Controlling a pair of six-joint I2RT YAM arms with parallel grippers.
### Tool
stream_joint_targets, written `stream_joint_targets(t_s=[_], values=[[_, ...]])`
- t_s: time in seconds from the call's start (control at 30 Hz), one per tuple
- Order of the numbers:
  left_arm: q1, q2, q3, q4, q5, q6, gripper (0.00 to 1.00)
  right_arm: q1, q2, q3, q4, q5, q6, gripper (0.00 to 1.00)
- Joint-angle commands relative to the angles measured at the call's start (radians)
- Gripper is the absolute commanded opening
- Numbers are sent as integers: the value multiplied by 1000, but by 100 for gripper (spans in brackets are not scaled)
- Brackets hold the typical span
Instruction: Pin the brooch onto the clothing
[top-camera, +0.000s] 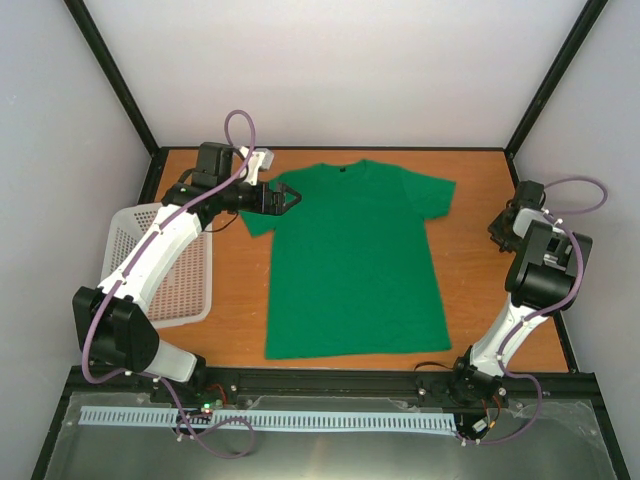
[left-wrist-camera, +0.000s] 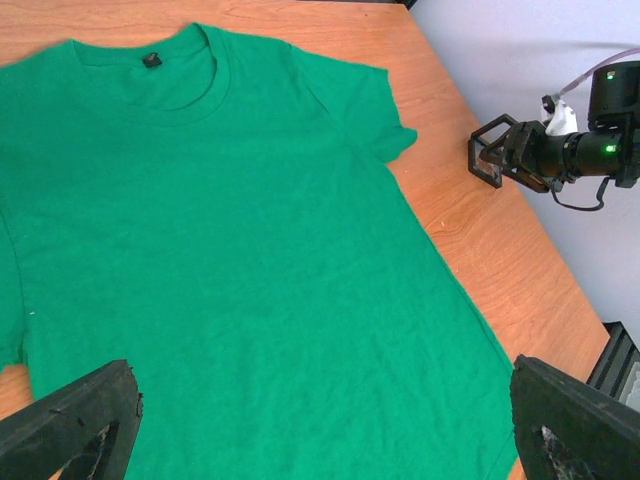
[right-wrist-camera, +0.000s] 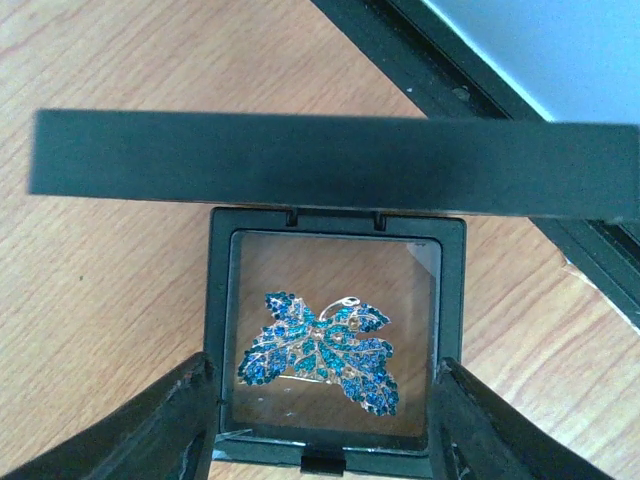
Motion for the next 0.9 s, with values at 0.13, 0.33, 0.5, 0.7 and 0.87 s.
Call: stream_joint_targets(t_s=[0.13,0.33,0.5,0.7,0.87], values=[[7,-3,12,33,25,-7,100,-13,38,16,7,4,4,58],[7,-4,8,33,25,-6,100,-13,60,38,2,-10,5,55],[8,-4,13,32,26,-6,100,-13,60,31,2,-32,23,56],[9,-2,13,32,28,-6,100,-14,48,21,14,-56,25,52],[9,-2,12,34,34,-9,100,-25,43,17,12,-79,27,48]])
